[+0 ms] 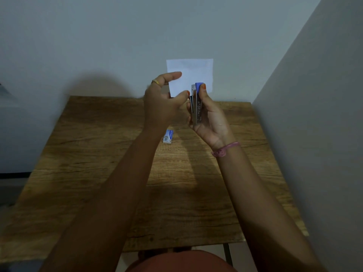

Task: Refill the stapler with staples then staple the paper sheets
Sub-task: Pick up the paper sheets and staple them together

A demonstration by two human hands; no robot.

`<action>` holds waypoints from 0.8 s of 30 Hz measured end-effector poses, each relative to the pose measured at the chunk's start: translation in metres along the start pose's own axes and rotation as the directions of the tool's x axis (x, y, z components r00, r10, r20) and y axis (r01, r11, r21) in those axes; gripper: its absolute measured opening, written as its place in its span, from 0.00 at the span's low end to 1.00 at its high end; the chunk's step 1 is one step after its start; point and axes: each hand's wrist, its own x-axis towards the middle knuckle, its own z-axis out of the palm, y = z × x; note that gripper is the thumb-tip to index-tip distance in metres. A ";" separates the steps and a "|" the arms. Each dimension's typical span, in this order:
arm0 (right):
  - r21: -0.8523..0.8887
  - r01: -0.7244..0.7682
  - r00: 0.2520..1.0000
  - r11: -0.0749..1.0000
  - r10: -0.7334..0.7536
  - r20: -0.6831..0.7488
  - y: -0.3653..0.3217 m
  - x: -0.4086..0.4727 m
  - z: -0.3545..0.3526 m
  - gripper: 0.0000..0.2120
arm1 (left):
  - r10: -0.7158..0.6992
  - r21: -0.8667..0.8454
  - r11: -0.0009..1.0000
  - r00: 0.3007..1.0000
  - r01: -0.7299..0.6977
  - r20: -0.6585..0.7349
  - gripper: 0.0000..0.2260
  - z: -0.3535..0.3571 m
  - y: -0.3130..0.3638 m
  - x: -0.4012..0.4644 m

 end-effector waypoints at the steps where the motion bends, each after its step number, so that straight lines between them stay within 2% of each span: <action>1: 0.011 0.002 1.000 1.000 -0.002 0.005 0.000 0.000 0.000 0.13 | -0.002 0.002 1.000 1.000 0.002 -0.001 0.18 0.000 0.000 -0.001; 9: 0.063 0.003 0.999 0.998 -0.006 0.043 -0.002 -0.001 0.000 0.11 | -0.004 -0.013 1.000 1.000 0.004 0.031 0.20 -0.002 0.000 -0.002; 11: 0.088 0.013 0.999 0.996 -0.017 0.042 -0.001 -0.001 0.001 0.11 | 0.041 -0.074 0.997 0.997 -0.037 0.063 0.28 -0.002 0.000 -0.004; 13: 0.123 0.024 0.998 0.992 -0.030 0.046 -0.002 -0.001 0.002 0.11 | 0.074 -0.191 0.980 0.993 -0.054 0.094 0.41 -0.001 -0.003 -0.007; 15: 0.160 0.032 0.997 0.987 -0.043 0.065 -0.004 -0.001 0.003 0.11 | -0.001 -0.277 0.960 0.993 0.033 0.114 0.47 0.002 -0.007 -0.010; 16: 0.171 0.030 0.996 0.985 -0.044 0.075 -0.004 -0.001 0.003 0.11 | -0.059 -0.319 0.942 0.987 0.106 0.152 0.44 0.005 -0.008 -0.012; 18: 0.162 0.028 0.996 0.986 -0.041 0.080 -0.004 -0.001 0.006 0.12 | -0.128 -0.382 0.899 0.963 0.214 0.237 0.30 0.011 -0.009 -0.018; 20: 0.105 0.045 0.997 0.994 -0.051 0.053 -0.003 -0.001 0.008 0.15 | -0.164 -0.409 0.878 0.959 0.249 0.231 0.18 0.019 -0.011 -0.023; 24: 0.015 0.076 0.997 0.997 -0.077 0.026 -0.002 -0.005 0.013 0.15 | -0.216 -0.507 0.821 0.965 0.261 0.147 0.16 0.028 -0.008 -0.023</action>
